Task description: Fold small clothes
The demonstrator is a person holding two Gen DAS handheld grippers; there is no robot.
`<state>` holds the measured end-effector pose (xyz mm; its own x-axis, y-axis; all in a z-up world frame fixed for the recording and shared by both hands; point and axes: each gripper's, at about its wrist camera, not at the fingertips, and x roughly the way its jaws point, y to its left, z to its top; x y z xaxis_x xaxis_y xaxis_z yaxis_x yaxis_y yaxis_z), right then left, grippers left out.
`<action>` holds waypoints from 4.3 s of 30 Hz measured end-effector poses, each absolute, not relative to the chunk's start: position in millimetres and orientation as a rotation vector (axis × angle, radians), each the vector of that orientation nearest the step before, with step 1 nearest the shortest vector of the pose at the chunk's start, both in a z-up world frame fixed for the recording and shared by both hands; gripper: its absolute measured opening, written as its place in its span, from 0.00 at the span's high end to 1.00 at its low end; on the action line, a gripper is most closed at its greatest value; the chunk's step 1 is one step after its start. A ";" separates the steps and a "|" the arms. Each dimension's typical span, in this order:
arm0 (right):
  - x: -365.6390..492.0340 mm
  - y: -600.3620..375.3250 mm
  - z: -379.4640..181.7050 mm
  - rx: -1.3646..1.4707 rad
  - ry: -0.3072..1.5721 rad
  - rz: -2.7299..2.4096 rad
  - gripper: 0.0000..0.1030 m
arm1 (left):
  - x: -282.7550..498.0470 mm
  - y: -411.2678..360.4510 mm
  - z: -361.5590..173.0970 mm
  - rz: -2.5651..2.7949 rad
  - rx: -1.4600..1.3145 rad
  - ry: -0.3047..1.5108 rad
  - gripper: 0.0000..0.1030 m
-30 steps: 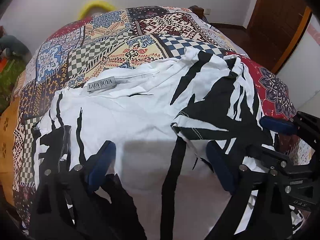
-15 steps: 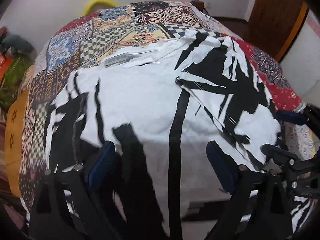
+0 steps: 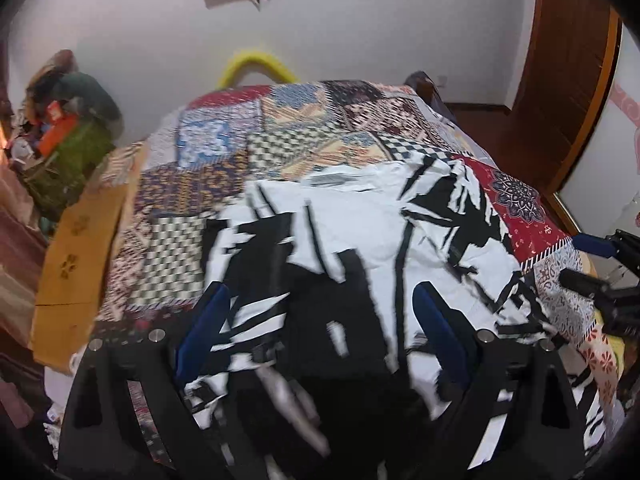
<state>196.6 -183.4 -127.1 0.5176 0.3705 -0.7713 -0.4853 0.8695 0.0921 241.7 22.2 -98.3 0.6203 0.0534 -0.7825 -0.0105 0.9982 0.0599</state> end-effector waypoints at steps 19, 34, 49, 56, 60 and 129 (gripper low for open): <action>159.1 -220.9 -214.3 -0.048 1.192 0.426 0.37 | 131.7 147.6 -201.0 0.130 -0.034 1.181 0.10; 159.0 -205.9 -205.4 0.063 1.191 0.590 0.95 | 132.2 131.8 -203.5 0.057 -0.110 1.181 0.95; 225.9 -190.4 -187.5 -0.001 1.060 0.509 0.95 | 217.4 164.0 -186.7 0.189 -0.159 1.103 0.92; 212.3 -202.2 -185.3 -0.021 1.114 0.503 0.75 | 194.3 165.4 -186.5 0.171 -0.111 1.113 0.50; 192.8 -211.5 -170.0 -0.045 1.065 0.467 0.52 | 168.8 168.6 -172.6 0.174 -0.097 1.083 0.42; 244.5 -221.2 -71.3 0.046 0.747 0.462 0.97 | 220.2 196.5 -45.9 0.312 -0.145 0.771 0.94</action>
